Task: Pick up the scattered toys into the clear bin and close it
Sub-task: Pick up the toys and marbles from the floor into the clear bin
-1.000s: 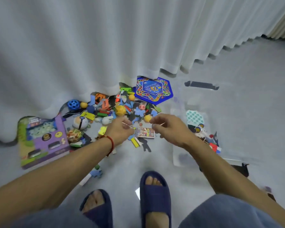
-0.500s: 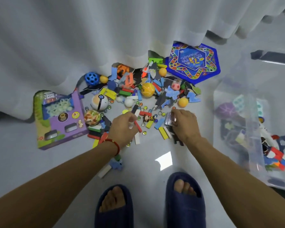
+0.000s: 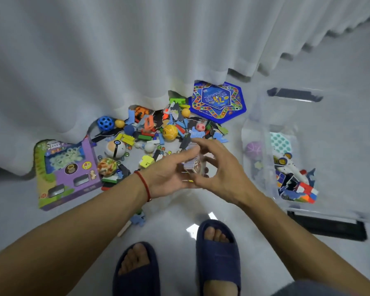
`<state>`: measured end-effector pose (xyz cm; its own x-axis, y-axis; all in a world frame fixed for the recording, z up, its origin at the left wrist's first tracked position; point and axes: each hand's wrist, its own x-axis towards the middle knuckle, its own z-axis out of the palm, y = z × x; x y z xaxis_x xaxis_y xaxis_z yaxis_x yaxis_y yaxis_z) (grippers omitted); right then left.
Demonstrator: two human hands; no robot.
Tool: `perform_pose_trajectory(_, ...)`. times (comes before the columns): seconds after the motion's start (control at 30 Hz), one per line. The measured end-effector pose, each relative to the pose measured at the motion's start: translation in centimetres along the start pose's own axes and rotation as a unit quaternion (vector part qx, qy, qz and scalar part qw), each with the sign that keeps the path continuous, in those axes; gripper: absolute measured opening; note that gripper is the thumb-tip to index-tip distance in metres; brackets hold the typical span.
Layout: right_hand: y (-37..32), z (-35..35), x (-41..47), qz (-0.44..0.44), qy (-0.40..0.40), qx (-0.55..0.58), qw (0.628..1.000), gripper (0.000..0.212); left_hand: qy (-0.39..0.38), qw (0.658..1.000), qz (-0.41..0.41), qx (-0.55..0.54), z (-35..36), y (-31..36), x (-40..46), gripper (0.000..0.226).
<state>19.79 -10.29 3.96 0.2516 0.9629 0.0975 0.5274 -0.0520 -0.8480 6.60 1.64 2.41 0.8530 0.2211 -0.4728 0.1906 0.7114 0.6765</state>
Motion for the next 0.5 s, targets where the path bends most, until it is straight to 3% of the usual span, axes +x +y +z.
perform_pose_trajectory(0.13, -1.7, -3.4, -3.5, 0.013, 0.07, 0.005, 0.997, 0.067, -0.005, 0.993, -0.011, 0.119, 4.7, 0.8, -0.3, 0.062)
perform_pose_trajectory(0.23, -2.5, -6.7, -5.5, 0.08, 0.207, 0.053, 0.974, 0.056, -0.001, 0.99, -0.035, 0.138, 8.4, 1.9, 0.0, 0.082)
perform_pose_trajectory(0.33, -0.7, -11.6, -5.8, 0.203, 0.386, 0.132, 0.89, 0.049, 0.074, 0.978, -0.003, 0.195, 10.1, 2.6, 0.3, 0.071)
perform_pose_trajectory(0.43, 2.6, -16.4, -5.0, 0.34, 0.455, 0.293, 0.769, 0.046, 0.098, 0.976, 0.012, 0.195, 9.8, 2.6, 0.0, 0.054)
perform_pose_trajectory(0.5, 4.6, -18.2, -4.8, 0.365, 0.475, 0.351, 0.72, 0.035, 0.125, 0.971, 0.01, 0.204, 9.3, 2.4, -0.5, 0.047)
